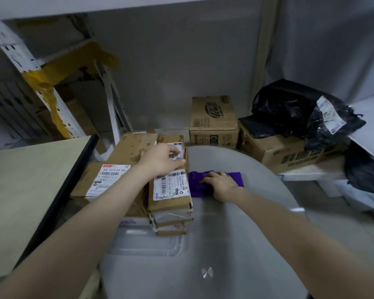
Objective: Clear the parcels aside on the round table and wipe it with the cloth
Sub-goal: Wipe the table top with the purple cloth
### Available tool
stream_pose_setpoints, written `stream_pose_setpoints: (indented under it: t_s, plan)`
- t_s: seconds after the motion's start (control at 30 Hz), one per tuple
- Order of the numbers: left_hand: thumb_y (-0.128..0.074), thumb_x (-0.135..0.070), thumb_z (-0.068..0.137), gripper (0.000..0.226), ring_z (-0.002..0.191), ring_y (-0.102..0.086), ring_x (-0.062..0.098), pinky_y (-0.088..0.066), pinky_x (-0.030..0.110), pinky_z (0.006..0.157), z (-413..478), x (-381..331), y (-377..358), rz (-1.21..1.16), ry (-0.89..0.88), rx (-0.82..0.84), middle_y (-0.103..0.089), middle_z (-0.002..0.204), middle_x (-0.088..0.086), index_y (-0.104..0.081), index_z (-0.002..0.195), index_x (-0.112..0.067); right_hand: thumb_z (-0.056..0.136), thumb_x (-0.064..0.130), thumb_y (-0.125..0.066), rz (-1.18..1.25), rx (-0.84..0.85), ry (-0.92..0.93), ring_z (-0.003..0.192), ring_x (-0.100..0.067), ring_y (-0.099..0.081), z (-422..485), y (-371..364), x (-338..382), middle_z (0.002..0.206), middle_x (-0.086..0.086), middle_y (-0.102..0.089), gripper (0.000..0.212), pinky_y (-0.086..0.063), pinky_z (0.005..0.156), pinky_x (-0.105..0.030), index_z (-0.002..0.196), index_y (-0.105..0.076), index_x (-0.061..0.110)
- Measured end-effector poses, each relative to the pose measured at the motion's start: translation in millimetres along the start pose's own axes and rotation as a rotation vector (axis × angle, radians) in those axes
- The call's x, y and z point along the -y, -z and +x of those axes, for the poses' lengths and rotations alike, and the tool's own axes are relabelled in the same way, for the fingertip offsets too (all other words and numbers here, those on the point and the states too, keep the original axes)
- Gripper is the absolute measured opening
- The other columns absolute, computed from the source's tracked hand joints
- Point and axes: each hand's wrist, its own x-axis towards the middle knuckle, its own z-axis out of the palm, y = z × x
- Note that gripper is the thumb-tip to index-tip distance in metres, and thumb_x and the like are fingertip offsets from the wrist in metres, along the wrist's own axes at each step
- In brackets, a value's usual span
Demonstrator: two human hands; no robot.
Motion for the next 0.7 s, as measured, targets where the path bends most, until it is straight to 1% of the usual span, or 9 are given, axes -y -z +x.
stream_pose_setpoints:
  t_s: [0.13,0.2,0.3,0.37,0.4,0.5,0.53,0.6,0.7]
  plan:
    - [-0.053,-0.055,0.083,0.051,0.124,-0.051,0.022,-0.039,0.051,0.105,-36.6,-5.2,-7.6,-0.022,-0.124,-0.178,-0.057,0.132,0.001,-0.061,0.124,-0.026,0.083,0.000,-0.053,0.002,0.013,0.175,0.118,-0.029,-0.046,-41.7,-3.8,-1.1,0.136,-0.004,-0.050,0.049,-0.038,0.102,-0.038,0.124,-0.061,0.026]
    - [-0.048,-0.065,0.078,0.062,0.131,-0.043,0.024,-0.034,0.052,0.108,-61.3,-17.5,-7.6,0.028,-0.233,-0.121,-0.050,0.137,0.003,-0.058,0.128,-0.030,0.074,-0.009,-0.050,0.151,0.009,0.180,0.114,-0.027,-0.056,-49.4,6.8,-6.3,0.123,-0.008,-0.064,0.048,-0.040,0.102,-0.033,0.110,-0.070,0.016]
    - [-0.053,-0.075,0.071,0.075,0.144,-0.019,0.025,-0.018,0.058,0.115,-86.5,-28.5,-7.3,0.280,-0.326,0.099,-0.028,0.153,0.004,-0.045,0.137,-0.039,0.073,-0.013,-0.045,0.458,-0.297,-0.076,0.109,-0.025,-0.061,-45.8,24.8,-17.3,0.112,-0.008,-0.070,0.049,-0.045,0.097,-0.034,0.102,-0.072,0.016]
    - [-0.061,-0.070,0.068,0.079,0.146,-0.009,0.024,-0.011,0.060,0.115,-91.1,-26.2,-7.9,0.369,-0.350,0.142,-0.021,0.156,0.003,-0.042,0.139,-0.040,0.079,-0.009,-0.047,0.494,-0.451,-0.289,0.110,-0.026,-0.059,-40.8,29.0,-34.3,0.117,-0.008,-0.065,0.046,-0.046,0.093,-0.034,0.109,-0.068,0.019]
    - [-0.065,-0.064,0.069,0.077,0.147,-0.007,0.023,-0.010,0.060,0.115,-91.9,-23.0,-8.6,0.395,-0.355,0.135,-0.020,0.156,0.003,-0.042,0.139,-0.041,0.082,-0.004,-0.049,0.456,-0.432,-0.386,0.114,-0.028,-0.056,-39.5,26.4,-45.4,0.124,-0.009,-0.060,0.044,-0.045,0.093,-0.035,0.118,-0.063,0.019]
    - [-0.068,-0.044,0.076,0.069,0.147,-0.009,0.021,-0.006,0.060,0.116,-92.3,-11.0,-8.7,0.420,-0.330,0.118,-0.018,0.157,0.000,-0.040,0.138,-0.043,0.084,0.010,-0.059,0.208,-0.156,-0.574,0.133,-0.038,-0.037,-42.8,10.5,-60.8,0.145,-0.013,-0.039,0.056,-0.036,0.107,-0.046,0.137,-0.045,0.019]
    - [-0.069,-0.039,0.077,0.069,0.147,-0.011,0.021,-0.006,0.061,0.116,-91.9,-7.6,-7.6,0.424,-0.322,0.117,-0.018,0.157,-0.001,-0.039,0.139,-0.044,0.084,0.012,-0.058,0.134,-0.134,-0.555,0.136,-0.040,-0.030,-43.5,2.3,-53.9,0.147,-0.012,-0.035,0.057,-0.033,0.110,-0.050,0.139,-0.043,0.021]
    - [-0.069,-0.027,0.077,0.072,0.146,-0.017,0.021,-0.006,0.061,0.117,-90.7,-3.4,-4.5,0.422,-0.302,0.129,-0.019,0.157,-0.002,-0.037,0.140,-0.045,0.089,0.013,-0.050,0.070,-0.196,-0.422,0.136,-0.041,-0.027,-45.4,-16.2,-22.2,0.147,-0.010,-0.037,0.050,-0.032,0.109,-0.051,0.138,-0.046,0.024]
    - [-0.070,-0.024,0.076,0.075,0.146,-0.019,0.022,-0.006,0.061,0.117,-88.6,-4.5,-2.8,0.408,-0.288,0.161,-0.020,0.157,-0.002,-0.037,0.140,-0.044,0.086,0.008,-0.051,0.054,-0.234,-0.177,0.123,-0.039,-0.041,-54.6,-35.6,25.4,0.138,-0.006,-0.048,0.048,-0.043,0.100,-0.045,0.131,-0.055,0.025]
